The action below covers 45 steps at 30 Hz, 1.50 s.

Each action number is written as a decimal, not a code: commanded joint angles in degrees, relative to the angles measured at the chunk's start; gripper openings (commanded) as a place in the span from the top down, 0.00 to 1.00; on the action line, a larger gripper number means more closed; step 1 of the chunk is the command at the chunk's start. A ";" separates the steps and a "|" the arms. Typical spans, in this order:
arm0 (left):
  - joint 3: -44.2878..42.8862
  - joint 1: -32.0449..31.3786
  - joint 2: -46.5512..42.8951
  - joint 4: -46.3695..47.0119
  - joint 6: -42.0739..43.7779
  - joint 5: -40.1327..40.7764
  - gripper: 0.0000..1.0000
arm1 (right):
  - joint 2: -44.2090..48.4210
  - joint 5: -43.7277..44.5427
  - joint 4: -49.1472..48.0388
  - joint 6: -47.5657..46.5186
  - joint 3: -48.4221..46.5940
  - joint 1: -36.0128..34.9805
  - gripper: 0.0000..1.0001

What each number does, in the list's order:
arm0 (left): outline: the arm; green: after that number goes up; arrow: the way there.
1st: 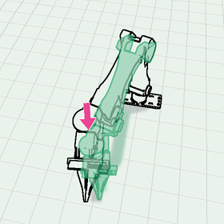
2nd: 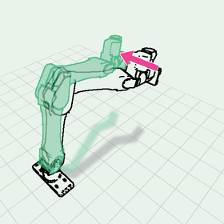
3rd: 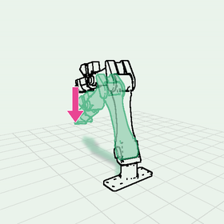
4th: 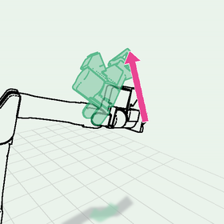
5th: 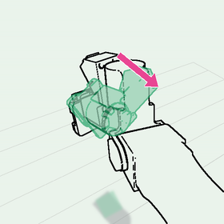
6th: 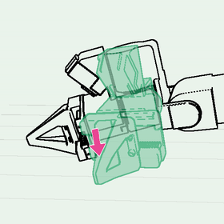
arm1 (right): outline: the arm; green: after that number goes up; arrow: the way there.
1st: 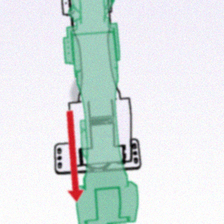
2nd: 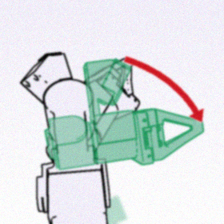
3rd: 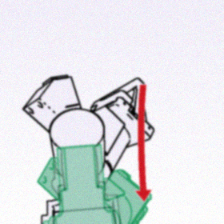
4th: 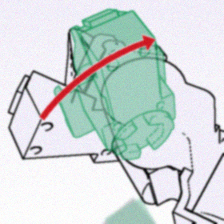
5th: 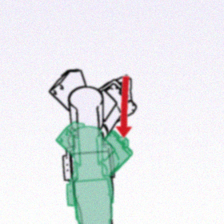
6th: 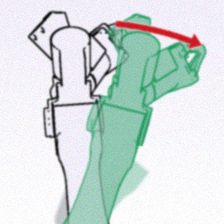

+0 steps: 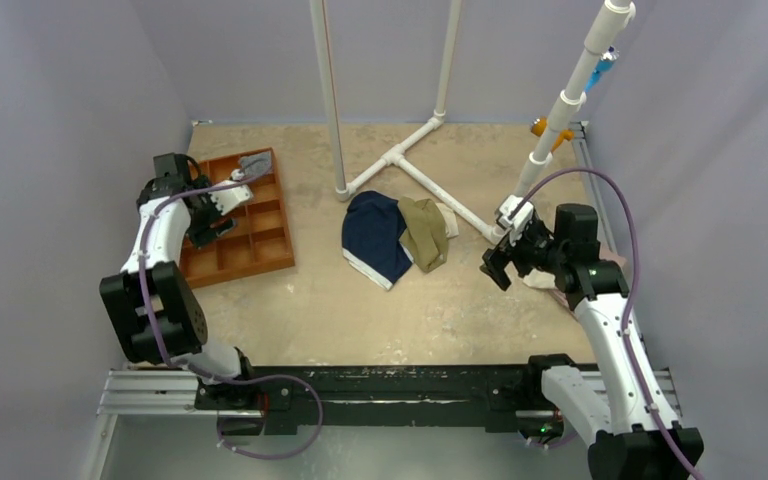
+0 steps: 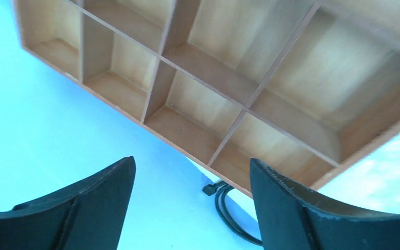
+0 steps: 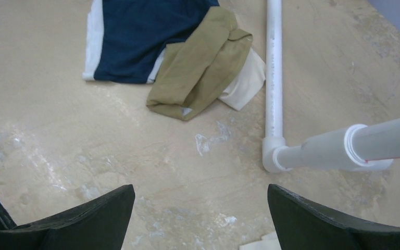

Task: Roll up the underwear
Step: Move the storage box to the corner of the board, then move the underwear to the center of the board.

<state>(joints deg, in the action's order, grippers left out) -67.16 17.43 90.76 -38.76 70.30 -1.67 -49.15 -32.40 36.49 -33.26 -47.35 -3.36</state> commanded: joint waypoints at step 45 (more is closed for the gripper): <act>13.44 -23.55 -31.05 -4.62 -39.18 -25.79 0.14 | -49.09 23.40 -19.39 4.16 -20.50 -25.12 0.01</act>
<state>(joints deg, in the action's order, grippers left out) -53.65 -5.78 61.30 -45.25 32.03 -27.42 -93.34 -11.05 21.52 -33.89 -61.89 -28.18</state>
